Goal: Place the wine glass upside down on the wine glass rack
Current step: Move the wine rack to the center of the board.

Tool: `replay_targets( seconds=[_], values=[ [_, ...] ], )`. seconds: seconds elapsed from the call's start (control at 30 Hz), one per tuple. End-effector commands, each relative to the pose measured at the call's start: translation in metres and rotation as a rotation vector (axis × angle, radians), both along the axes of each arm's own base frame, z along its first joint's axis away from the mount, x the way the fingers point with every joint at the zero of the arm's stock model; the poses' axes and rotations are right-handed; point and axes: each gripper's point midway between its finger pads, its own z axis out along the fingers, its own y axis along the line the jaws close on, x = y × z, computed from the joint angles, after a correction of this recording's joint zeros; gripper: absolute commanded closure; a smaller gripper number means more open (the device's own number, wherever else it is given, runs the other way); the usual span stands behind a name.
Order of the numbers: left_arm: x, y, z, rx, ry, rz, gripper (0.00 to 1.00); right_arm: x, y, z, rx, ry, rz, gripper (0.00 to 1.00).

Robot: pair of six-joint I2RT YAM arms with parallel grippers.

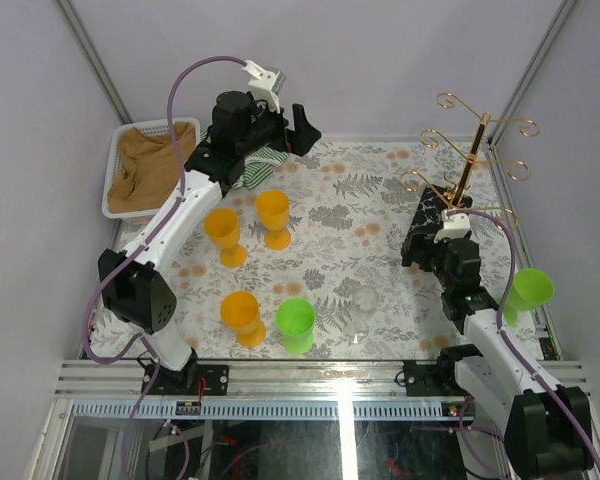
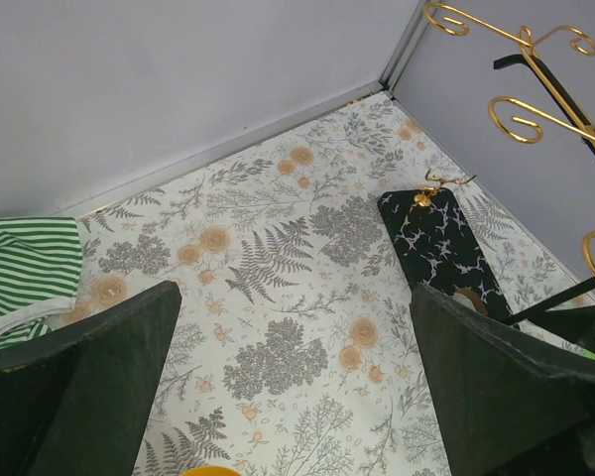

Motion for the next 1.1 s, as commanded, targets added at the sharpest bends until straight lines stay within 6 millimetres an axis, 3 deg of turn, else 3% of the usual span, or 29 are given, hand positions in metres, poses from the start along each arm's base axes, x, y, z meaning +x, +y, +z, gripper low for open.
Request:
replay_targets(
  seconds=[0.0,0.2,0.53,0.83,1.07],
  values=[
    [0.008,0.008,0.015,-0.005,-0.06,0.018,0.0,0.022,-0.007,0.027,-0.081,-0.174,-0.008,0.0],
    [0.009,0.01,0.015,-0.01,-0.061,0.021,0.0,0.037,0.006,0.026,-0.1,-0.216,0.069,0.0],
    [0.01,0.014,0.014,-0.006,-0.063,0.034,0.0,0.07,0.04,0.044,-0.06,-0.314,0.226,0.01],
    [0.006,0.029,0.013,0.013,-0.071,0.086,0.0,0.088,0.092,0.055,-0.037,-0.343,0.415,0.0],
    [-0.002,0.041,0.016,0.02,-0.077,0.122,0.0,0.092,0.145,0.052,-0.032,-0.343,0.556,0.01]
  ],
)
